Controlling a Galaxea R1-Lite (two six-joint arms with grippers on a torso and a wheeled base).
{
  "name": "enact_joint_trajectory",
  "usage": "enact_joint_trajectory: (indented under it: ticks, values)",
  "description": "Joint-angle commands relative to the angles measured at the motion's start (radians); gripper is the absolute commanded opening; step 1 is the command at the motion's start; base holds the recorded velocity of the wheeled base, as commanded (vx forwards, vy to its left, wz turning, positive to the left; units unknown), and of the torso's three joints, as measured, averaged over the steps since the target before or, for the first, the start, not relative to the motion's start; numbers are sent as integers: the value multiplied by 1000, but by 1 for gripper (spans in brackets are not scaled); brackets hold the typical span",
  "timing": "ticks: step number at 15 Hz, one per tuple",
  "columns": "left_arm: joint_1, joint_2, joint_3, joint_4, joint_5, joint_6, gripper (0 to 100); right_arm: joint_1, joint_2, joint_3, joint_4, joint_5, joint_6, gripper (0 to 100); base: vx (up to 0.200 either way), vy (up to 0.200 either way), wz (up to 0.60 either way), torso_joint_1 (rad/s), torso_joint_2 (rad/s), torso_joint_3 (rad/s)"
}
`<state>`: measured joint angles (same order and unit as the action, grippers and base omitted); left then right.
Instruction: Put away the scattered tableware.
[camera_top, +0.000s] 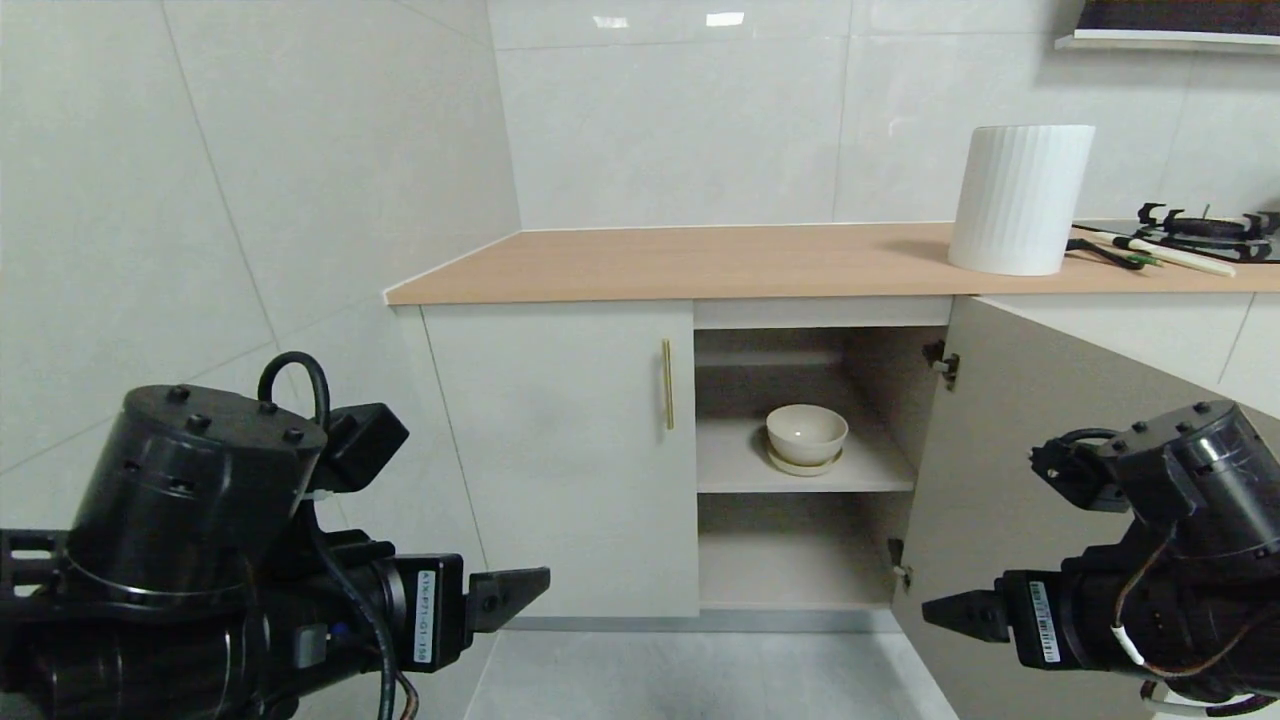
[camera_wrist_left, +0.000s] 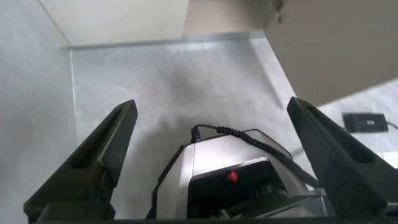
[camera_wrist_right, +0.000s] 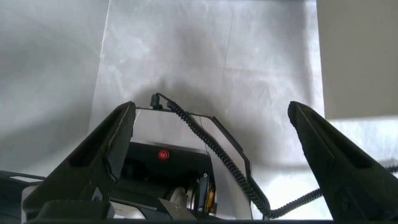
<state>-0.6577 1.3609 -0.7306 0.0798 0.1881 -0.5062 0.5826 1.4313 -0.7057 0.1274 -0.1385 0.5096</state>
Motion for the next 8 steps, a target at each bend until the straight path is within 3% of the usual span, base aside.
enact_joint_trajectory:
  ticks: [1,8]
  values:
    - [0,3,0,0,1,0,100,0,5,0,1,-1,0,100,-200,0,0,2,2,7]
    - [0,1,0,0,1,0,100,0,-11,3,23,-9,-2,100,0,0,0,0,0,0]
